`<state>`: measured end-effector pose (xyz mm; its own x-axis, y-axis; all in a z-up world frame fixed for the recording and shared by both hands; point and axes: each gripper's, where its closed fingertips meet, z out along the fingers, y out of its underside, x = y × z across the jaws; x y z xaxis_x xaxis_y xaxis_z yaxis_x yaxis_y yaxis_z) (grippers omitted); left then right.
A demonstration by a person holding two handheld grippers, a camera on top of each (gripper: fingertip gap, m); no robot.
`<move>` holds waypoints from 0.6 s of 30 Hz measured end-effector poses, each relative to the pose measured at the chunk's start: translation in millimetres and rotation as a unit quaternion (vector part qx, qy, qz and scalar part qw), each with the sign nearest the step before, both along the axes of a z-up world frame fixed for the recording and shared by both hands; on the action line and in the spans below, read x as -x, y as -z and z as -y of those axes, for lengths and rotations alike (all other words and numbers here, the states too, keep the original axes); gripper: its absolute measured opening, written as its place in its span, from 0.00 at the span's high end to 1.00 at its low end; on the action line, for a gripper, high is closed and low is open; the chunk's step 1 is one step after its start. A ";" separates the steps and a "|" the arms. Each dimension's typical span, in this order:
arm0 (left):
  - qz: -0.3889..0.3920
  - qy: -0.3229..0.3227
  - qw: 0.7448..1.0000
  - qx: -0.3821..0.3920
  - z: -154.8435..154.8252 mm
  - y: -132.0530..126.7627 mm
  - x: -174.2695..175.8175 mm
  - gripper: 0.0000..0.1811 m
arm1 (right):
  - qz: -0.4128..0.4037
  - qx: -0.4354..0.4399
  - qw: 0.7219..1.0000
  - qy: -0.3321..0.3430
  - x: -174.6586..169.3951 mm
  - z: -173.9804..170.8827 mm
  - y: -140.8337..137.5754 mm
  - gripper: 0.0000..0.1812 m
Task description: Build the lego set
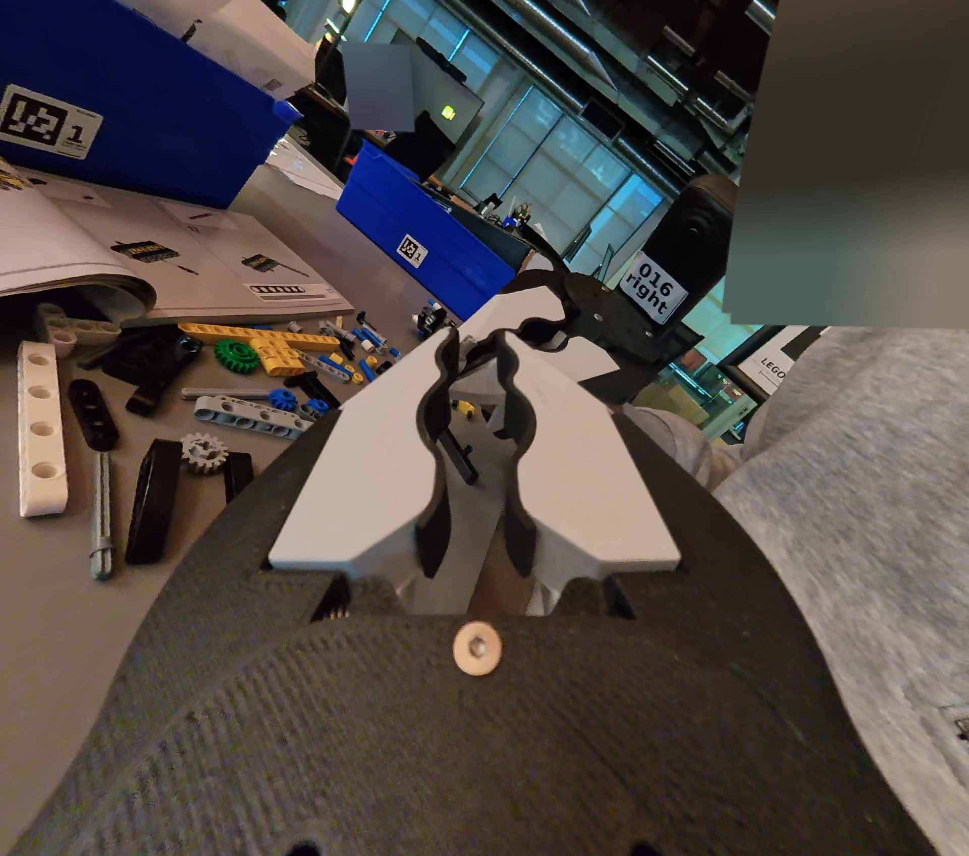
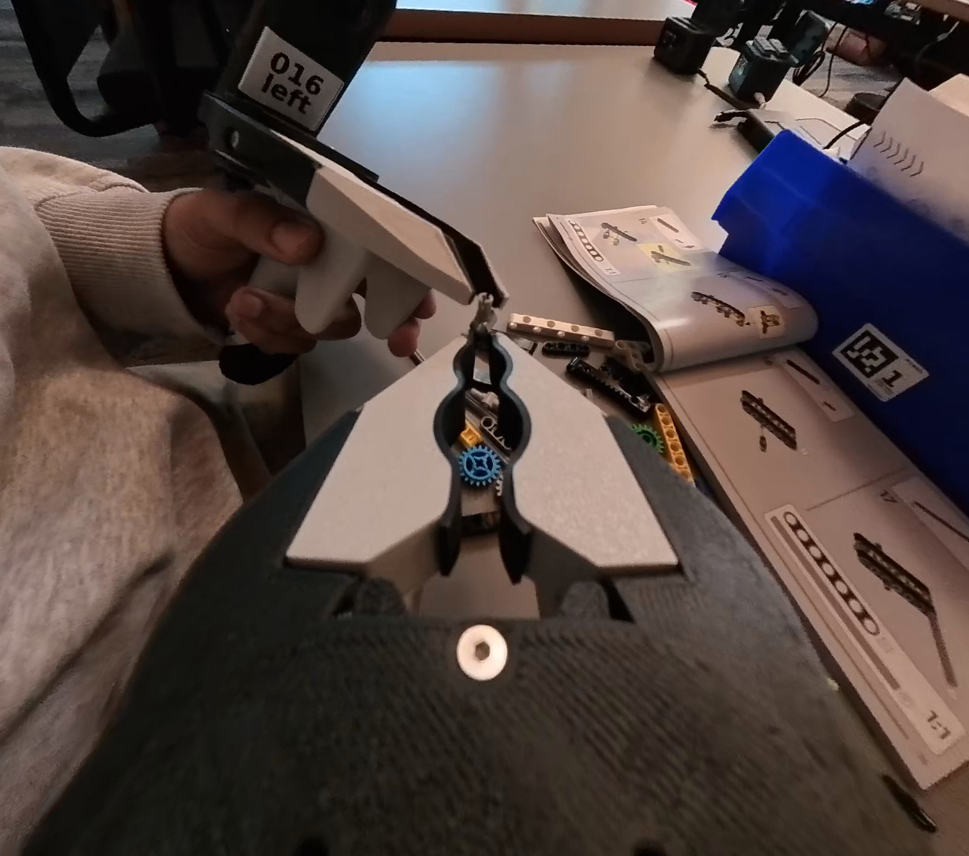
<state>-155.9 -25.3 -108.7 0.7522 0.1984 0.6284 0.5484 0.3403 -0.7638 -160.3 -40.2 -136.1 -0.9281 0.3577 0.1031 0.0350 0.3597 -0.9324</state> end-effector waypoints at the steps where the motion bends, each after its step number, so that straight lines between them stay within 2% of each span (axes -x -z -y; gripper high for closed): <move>1: -0.001 0.000 1.000 0.000 0.1 -0.3 -0.1 0.93 | 0.002 0.002 1.000 0.001 0.2 -0.1 -0.2 0.99; 9: -0.020 -0.026 0.999 0.005 3.8 -6.0 1.7 0.85 | 0.033 0.071 0.996 0.029 5.1 -6.2 -19.6 0.99; 18: -0.056 -0.032 0.998 0.029 -2.8 -7.3 -4.3 0.84 | 0.098 0.183 0.977 0.039 4.8 -15.2 -45.2 0.98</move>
